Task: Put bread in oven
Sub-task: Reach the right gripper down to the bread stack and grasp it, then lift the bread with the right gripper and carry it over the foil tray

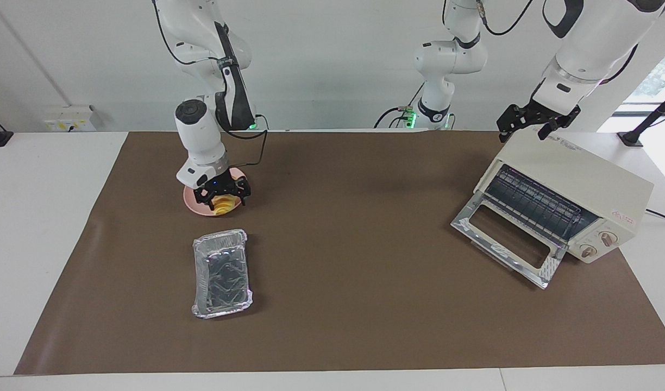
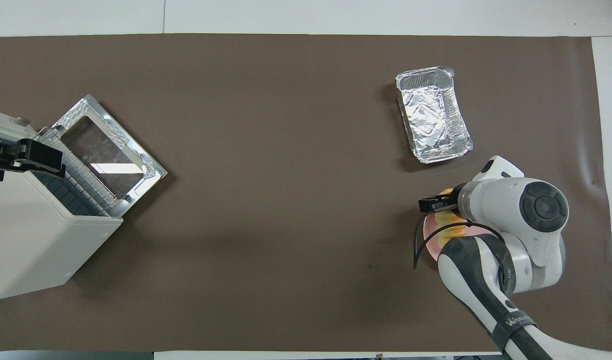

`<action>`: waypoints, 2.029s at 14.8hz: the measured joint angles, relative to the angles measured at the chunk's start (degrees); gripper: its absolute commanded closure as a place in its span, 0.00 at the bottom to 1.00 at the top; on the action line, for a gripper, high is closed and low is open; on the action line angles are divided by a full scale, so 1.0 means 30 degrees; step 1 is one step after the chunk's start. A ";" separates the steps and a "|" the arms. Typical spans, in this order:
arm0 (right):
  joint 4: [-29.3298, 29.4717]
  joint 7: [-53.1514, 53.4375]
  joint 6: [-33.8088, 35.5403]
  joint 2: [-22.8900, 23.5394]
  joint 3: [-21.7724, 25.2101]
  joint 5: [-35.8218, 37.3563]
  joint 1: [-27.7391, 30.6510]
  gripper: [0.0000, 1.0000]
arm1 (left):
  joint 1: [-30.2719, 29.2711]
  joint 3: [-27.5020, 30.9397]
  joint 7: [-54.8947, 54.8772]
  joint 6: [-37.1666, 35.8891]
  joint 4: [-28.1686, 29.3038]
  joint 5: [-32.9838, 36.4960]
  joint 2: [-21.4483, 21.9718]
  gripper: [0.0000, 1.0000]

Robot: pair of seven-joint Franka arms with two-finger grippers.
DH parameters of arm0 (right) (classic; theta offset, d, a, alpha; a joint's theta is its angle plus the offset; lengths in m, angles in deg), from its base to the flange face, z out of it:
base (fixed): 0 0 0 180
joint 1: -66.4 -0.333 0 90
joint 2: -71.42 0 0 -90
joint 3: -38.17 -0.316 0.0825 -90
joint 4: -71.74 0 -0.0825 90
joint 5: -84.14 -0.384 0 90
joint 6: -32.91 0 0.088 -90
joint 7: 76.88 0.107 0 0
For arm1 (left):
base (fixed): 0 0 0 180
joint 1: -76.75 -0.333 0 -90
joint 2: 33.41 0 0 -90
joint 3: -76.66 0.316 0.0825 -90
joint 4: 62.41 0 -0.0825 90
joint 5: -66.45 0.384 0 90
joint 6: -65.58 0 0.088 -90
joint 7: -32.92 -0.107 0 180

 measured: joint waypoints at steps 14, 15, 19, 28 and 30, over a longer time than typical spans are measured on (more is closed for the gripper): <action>0.0218 0.0008 0.0473 0.0002 0.0120 -0.0004 0.0021 1.00 | 0.0000 0.0000 0.0000 0.0000 0.0000 0.0000 0.0000 0.00; 0.0411 0.0008 0.0845 0.0002 0.0120 -0.0004 0.0021 1.00 | 0.0000 0.0000 0.0000 0.0000 0.0000 0.0000 0.0000 0.00; 0.1290 0.0008 0.2330 0.0043 0.0116 -0.0006 0.0017 1.00 | 0.0000 0.0000 0.0000 0.0000 0.0000 0.0000 0.0000 0.00; 0.5802 0.0008 0.7384 0.0473 0.0125 -0.0005 0.0022 1.00 | 0.0000 0.0000 0.0000 0.0000 0.0000 0.0000 0.0000 0.00; 0.8222 0.0008 0.8743 0.1252 0.0128 -0.0005 0.0023 1.00 | 0.0000 0.0000 0.0000 0.0000 0.0000 0.0000 0.0000 0.00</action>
